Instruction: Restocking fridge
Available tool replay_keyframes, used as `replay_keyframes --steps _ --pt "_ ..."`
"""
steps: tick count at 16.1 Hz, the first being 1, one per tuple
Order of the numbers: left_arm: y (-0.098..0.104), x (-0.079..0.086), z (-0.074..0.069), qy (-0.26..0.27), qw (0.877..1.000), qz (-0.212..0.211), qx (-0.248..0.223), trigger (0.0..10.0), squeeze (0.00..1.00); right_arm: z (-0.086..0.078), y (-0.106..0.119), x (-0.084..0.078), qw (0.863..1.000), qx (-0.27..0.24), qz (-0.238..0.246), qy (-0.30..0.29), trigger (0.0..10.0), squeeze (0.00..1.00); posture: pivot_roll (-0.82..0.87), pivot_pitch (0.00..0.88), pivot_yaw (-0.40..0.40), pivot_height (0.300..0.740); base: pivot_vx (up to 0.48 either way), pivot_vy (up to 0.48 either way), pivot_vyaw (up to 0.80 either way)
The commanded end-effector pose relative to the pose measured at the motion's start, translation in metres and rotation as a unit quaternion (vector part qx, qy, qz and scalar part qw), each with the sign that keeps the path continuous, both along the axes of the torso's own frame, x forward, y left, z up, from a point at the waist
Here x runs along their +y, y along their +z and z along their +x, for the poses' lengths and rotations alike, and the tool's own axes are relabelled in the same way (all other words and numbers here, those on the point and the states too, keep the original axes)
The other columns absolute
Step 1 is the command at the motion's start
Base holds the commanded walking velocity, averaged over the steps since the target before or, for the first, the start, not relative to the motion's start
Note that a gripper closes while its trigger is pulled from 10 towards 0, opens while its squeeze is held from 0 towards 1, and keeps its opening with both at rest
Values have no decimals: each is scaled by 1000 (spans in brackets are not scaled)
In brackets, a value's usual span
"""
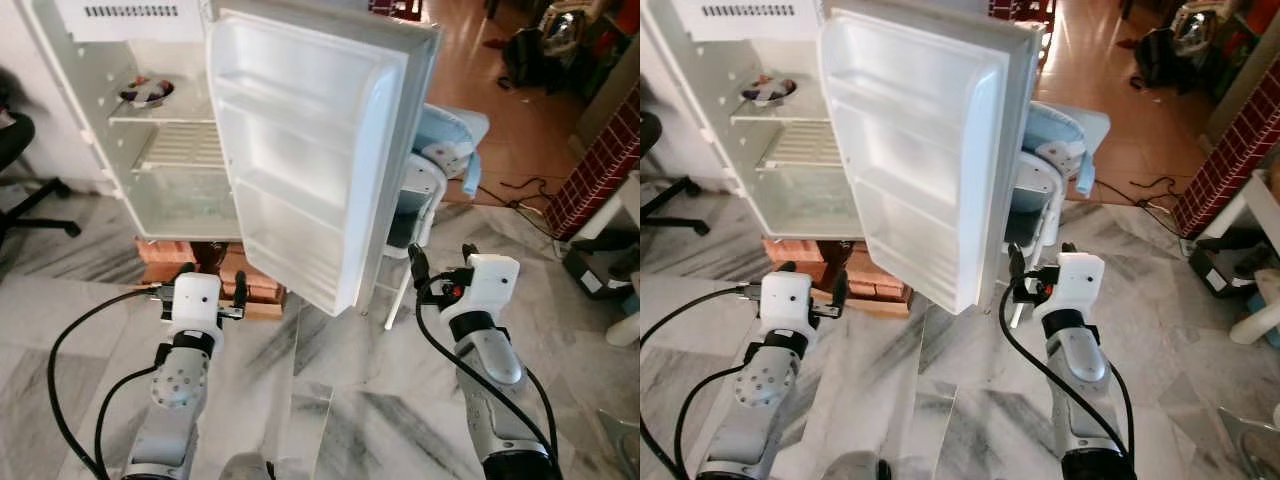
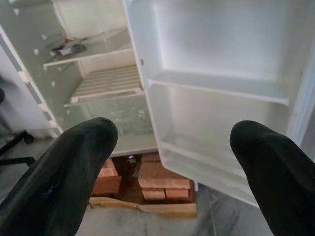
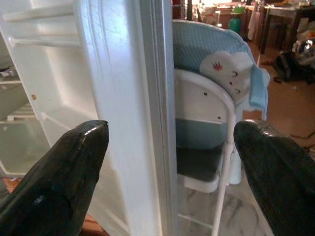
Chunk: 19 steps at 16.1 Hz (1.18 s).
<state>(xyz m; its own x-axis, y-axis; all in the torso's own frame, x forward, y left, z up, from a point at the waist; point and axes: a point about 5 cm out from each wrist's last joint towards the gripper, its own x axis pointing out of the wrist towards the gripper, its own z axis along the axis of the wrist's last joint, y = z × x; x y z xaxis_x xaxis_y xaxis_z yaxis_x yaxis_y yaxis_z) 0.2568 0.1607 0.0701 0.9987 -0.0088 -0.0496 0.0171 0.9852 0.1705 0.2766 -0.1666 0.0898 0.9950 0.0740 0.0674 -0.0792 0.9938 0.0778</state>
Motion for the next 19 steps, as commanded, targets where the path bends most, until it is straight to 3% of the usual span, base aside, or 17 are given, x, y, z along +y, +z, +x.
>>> replay_keyframes --steps 1,4,9,15,18,19 --pt "5 0 1 -2 1000 -3 -10 10000 0 2 5 0 1000 -12 -13 0 10000 0 127 45 -18 740 345 0 0" --pt "3 -8 -3 -13 1000 -18 -6 10000 0 7 10 -9 999 -18 -22 -18 10000 0 127 52 -22 740 400 0 0" --pt "-4 -10 -6 -13 999 -26 14 10000 0 6 14 -11 998 -27 -42 -25 10000 0 122 62 -29 740 369 0 0" --pt "-8 -13 -11 -17 999 -23 29 10000 0 15 20 -17 997 -33 -51 -40 10000 0 130 67 -30 740 0 0 750" --pt "-17 -6 -20 -12 998 -8 59 10000 0 28 28 -13 997 -44 -50 -33 10000 0 144 72 -31 740 0 0 742" --pt "-24 -6 -24 -25 996 -8 88 10000 0 34 32 -12 997 -50 -55 -31 10000 0 154 74 -34 740 0 0 744"
